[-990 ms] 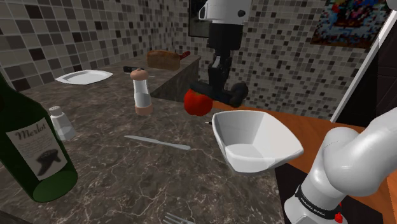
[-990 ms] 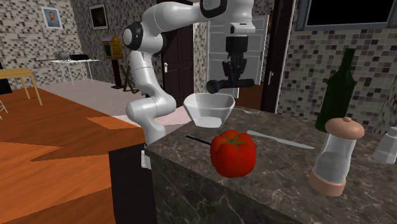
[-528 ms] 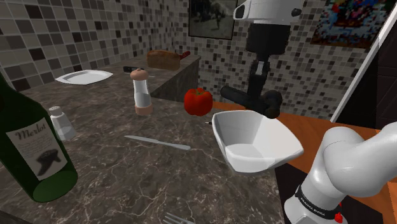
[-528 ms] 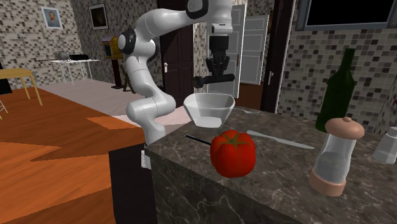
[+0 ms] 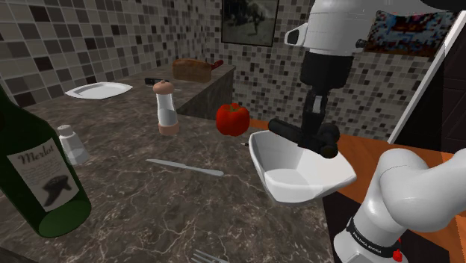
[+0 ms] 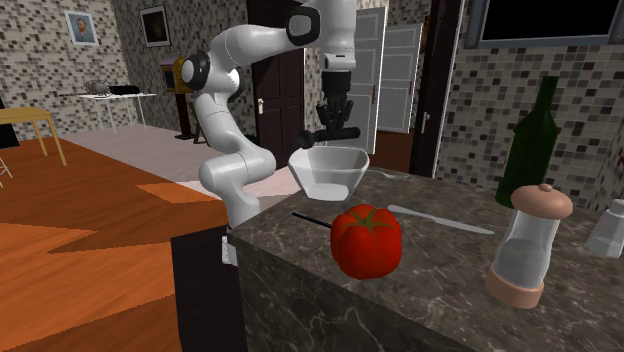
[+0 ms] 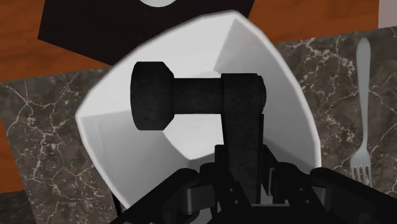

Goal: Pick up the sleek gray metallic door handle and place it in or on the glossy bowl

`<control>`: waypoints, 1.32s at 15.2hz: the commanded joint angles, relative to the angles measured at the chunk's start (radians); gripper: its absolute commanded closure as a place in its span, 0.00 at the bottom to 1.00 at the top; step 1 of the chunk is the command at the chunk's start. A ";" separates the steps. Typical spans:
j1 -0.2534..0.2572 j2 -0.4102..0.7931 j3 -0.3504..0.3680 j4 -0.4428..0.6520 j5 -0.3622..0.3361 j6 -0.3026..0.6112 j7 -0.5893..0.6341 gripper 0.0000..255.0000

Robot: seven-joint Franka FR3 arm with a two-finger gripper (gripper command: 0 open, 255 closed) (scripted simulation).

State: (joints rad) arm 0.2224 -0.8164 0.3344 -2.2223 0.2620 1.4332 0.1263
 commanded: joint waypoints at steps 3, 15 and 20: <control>0.005 -0.020 0.009 -0.067 0.009 0.047 -0.005 1.00; 0.009 -0.033 0.016 -0.113 0.017 0.081 -0.008 0.00; 0.006 -0.022 0.009 -0.073 0.010 0.052 -0.006 0.00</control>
State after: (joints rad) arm 0.2305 -0.8475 0.3457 -2.3200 0.2754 1.5004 0.1182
